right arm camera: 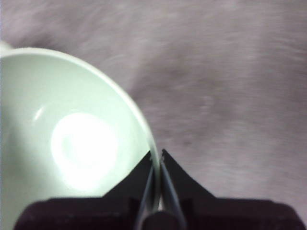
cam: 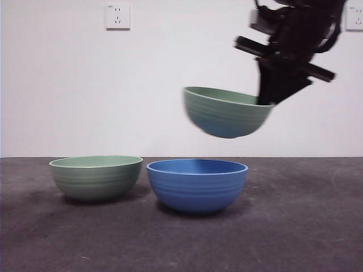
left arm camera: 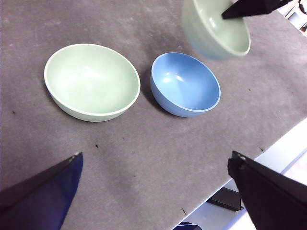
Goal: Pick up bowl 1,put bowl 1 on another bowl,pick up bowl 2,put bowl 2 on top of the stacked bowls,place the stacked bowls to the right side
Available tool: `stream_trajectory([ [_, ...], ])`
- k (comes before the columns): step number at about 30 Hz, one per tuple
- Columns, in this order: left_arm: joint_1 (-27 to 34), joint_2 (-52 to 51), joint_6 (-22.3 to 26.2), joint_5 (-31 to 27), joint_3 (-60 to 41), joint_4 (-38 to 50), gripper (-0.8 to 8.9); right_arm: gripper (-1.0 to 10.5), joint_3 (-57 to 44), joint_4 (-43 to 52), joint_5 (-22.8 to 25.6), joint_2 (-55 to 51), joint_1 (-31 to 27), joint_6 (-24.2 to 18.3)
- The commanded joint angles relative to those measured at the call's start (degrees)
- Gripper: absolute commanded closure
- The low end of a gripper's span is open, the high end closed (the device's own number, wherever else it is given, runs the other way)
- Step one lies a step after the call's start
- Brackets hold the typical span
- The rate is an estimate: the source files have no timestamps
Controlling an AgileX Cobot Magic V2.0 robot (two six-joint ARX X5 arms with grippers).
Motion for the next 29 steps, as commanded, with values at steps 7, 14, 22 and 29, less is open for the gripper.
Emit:
stream_trajectory([
  [7, 0.04, -0.04, -0.15, -0.13, 0.15, 0.28, 1.18, 9.6, -0.17, 0.24, 3.06, 6.32, 5.68, -0.26],
  [14, 0.04, -0.04, -0.15, -0.20, 0.15, 0.31, 1.18, 9.6, -0.17, 0.24, 3.10, 9.33, 6.25, -0.26],
  [22, 0.04, 0.33, -0.15, -0.46, 0.15, 0.94, 1.18, 9.4, -0.20, -1.07, 2.82, 11.32, 6.75, -0.26],
  [29, 0.04, 4.20, -0.20, -0.74, 0.15, 3.28, 1.18, 6.9, -0.20, -0.90, 2.14, 11.21, 8.44, -0.28],
])
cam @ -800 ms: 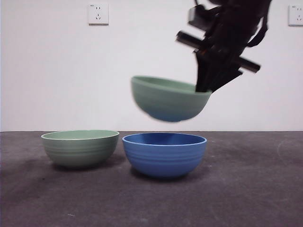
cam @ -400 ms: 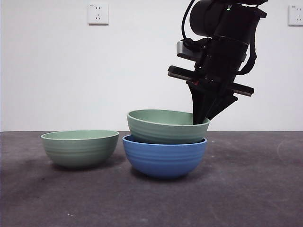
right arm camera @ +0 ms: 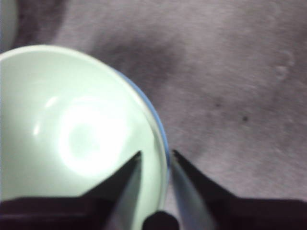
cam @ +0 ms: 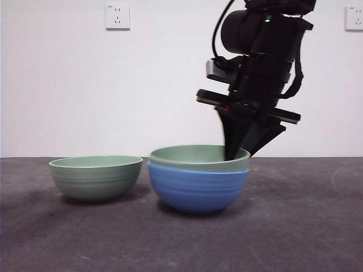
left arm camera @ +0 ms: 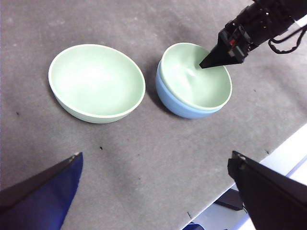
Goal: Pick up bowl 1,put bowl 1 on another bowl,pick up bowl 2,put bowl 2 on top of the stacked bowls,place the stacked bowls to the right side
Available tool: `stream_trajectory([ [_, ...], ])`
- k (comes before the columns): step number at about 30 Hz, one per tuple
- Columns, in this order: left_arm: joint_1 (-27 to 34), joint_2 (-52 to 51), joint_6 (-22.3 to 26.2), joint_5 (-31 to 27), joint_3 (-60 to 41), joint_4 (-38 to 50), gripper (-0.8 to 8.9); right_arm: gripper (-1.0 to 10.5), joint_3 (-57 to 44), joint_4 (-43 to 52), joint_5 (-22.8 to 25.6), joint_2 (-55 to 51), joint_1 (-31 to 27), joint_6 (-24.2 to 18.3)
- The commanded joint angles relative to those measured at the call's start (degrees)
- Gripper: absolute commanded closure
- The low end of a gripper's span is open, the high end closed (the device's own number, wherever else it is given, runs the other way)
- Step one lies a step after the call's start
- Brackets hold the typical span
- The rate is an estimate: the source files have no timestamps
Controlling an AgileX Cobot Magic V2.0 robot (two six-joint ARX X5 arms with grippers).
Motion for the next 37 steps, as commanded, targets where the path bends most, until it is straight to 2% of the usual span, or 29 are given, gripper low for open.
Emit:
stream_trajectory([
  [1, 0.04, 2.01, -0.20, -0.13, 0.15, 1.81, 1.18, 6.9, -0.17, -0.17, -1.55, 0.42, 0.44, -0.15],
  [6, 0.02, 7.04, -0.37, -0.39, 0.15, 5.18, 1.18, 6.9, -0.15, -0.50, -2.01, -1.66, 0.85, -0.26],
  [11, -0.66, 12.61, -1.81, -2.51, 0.15, 9.38, 1.18, 6.9, -0.13, -0.74, 0.74, -8.55, 0.74, -0.28],
  [15, -2.27, 18.01, -5.60, -7.54, 0.15, 15.28, 1.18, 6.9, -0.13, -2.58, 3.67, -16.76, 0.63, -0.28],
  [20, -5.79, 25.18, -10.12, -15.13, 0.50, 22.38, 1.22, 6.9, -0.13, -5.49, 3.61, -26.97, 0.63, -0.22],
  [29, -10.86, 42.53, -10.43, -28.65, 11.69, 20.85, 1.24, 6.9, -0.13, -12.15, 3.43, -39.91, 0.66, 0.85],
  [36, -11.85, 56.39, -10.32, -29.73, 18.84, 17.51, 1.32, 6.9, -0.13, -14.84, 3.45, -45.22, 0.70, 1.49],
  [37, -11.87, 57.16, -10.47, -29.73, 18.84, 17.53, 1.93, 6.9, -0.13, -14.86, 3.45, -45.42, 0.70, 1.46],
])
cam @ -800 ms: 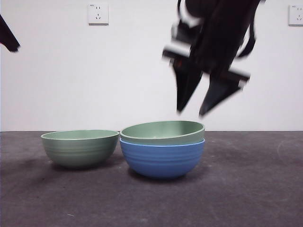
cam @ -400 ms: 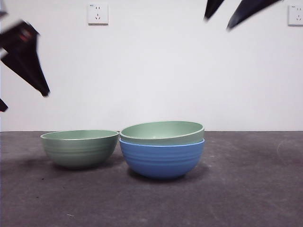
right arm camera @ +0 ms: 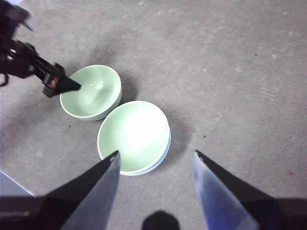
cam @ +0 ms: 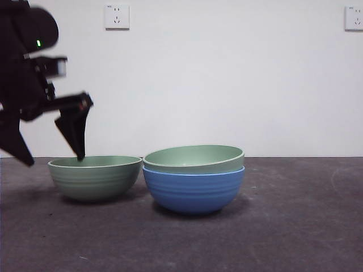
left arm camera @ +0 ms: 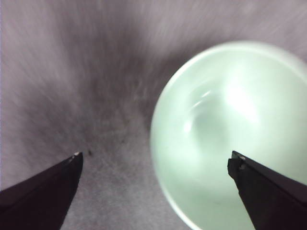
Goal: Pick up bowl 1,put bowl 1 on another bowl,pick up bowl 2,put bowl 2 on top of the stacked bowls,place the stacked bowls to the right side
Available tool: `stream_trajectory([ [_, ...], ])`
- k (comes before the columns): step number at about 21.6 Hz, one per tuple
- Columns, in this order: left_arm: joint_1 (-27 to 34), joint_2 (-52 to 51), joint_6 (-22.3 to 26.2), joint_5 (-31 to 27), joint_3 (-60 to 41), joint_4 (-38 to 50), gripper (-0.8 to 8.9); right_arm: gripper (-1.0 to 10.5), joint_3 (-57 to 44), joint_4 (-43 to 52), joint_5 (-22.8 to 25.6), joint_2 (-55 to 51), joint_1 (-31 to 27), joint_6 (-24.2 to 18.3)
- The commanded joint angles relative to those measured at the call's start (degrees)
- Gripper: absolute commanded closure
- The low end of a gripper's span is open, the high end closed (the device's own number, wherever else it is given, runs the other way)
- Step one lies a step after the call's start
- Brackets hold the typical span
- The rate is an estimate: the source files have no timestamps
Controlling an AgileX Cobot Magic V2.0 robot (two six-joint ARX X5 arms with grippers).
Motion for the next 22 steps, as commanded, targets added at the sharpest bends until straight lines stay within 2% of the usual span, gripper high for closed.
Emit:
stream_trajectory([
  [1, -0.37, 1.51, -0.39, -0.22, 0.02, -0.26, 2.97, 6.9, -0.15, 0.02, 0.20, -0.31, 0.04, 0.70],
  [4, -0.72, 1.51, -0.37, 0.04, 0.02, 0.02, 5.49, 6.9, -0.15, -0.37, 0.15, -0.17, 0.04, 0.70],
  [10, -1.09, 1.51, -0.42, 0.17, 0.02, 0.02, 8.25, 6.9, -0.15, -0.55, 0.15, -0.17, 0.04, 1.09],
  [22, -1.42, -0.77, -0.35, 1.75, 1.57, 0.74, 8.22, 6.9, -0.15, -2.12, 0.15, -0.17, 0.04, 1.07],
])
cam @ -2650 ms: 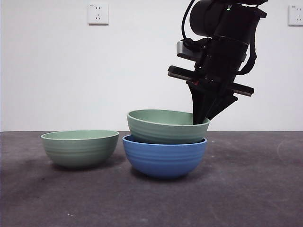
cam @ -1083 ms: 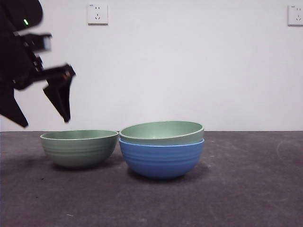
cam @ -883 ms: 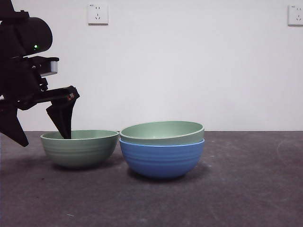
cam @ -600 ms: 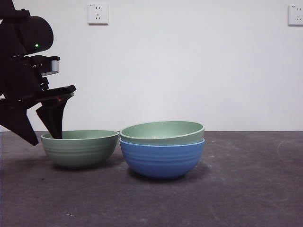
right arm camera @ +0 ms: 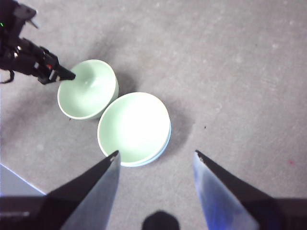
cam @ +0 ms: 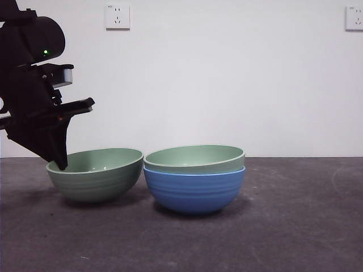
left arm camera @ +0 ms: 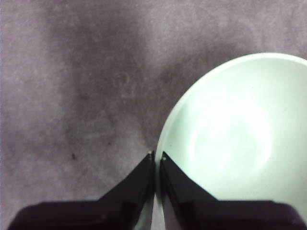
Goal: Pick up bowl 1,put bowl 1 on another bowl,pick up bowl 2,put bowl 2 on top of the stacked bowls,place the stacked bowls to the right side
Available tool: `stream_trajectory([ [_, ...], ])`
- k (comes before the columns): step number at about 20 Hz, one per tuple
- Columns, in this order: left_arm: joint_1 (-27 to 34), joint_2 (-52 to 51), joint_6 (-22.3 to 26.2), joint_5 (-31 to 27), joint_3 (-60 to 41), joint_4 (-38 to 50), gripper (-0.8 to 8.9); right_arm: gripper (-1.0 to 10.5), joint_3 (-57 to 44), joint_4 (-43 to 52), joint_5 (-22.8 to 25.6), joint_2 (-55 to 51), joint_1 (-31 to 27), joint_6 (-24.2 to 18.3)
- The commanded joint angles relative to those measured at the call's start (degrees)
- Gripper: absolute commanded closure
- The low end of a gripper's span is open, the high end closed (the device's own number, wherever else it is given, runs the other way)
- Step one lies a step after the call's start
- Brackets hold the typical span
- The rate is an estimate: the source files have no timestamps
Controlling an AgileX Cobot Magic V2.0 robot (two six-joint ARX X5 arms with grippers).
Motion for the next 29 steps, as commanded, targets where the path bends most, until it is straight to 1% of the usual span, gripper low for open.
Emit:
stream_trajectory([
  [1, -0.83, -2.80, 0.26, 0.46, 1.77, -0.22, 8.22, 6.9, -0.15, 0.11, 0.15, 0.04, 0.04, 0.35],
  [5, -3.98, -7.56, 0.46, 3.76, 7.48, -4.48, 8.22, 6.9, -0.15, 0.13, 0.15, 0.15, 0.04, 0.35],
  [7, -7.82, -7.91, 0.46, 3.56, 10.82, -5.99, 8.22, 6.9, -0.15, 0.15, 0.15, 0.15, 0.04, 0.35],
  [10, -13.66, -7.15, 0.44, 2.91, 11.69, -3.19, 8.22, 6.9, -0.15, 0.11, 0.15, 0.15, 0.04, 0.35],
  [12, -16.39, -5.01, 0.42, 1.03, 11.69, -2.54, 8.22, 6.9, -0.15, 0.11, 0.15, 0.15, 0.04, 0.35],
  [13, -17.14, -3.41, 0.42, 0.07, 11.69, -2.54, 8.22, 6.9, -0.15, 0.11, 0.13, 0.15, 0.04, 0.35],
  [16, -18.10, 1.70, -0.17, 0.00, 11.69, -0.46, 8.22, 6.9, -0.15, 0.09, 0.13, 0.15, 0.04, 0.35],
  [20, -19.06, 6.51, -0.72, 0.11, 11.69, 0.02, 8.22, 6.9, -0.15, 0.11, 0.13, 0.15, 0.04, 0.35],
  [25, -19.78, 8.66, -0.92, 0.28, 11.69, -0.35, 8.21, 6.9, -0.15, 0.09, 0.13, 0.26, 0.04, 0.35],
  [26, -19.78, 8.63, -0.98, 0.39, 11.78, -0.52, 8.01, 6.9, -0.15, 0.11, 0.15, 0.26, 0.04, 0.35],
  [27, -19.76, 8.63, -1.27, 0.39, 12.13, -1.40, 7.38, 6.9, -0.15, 0.09, 0.13, 0.26, 0.04, 0.35],
  [29, -19.65, 8.63, -1.22, 0.20, 14.01, -5.31, 5.19, 6.9, -0.15, 0.04, 0.13, 0.26, 0.04, 0.35],
])
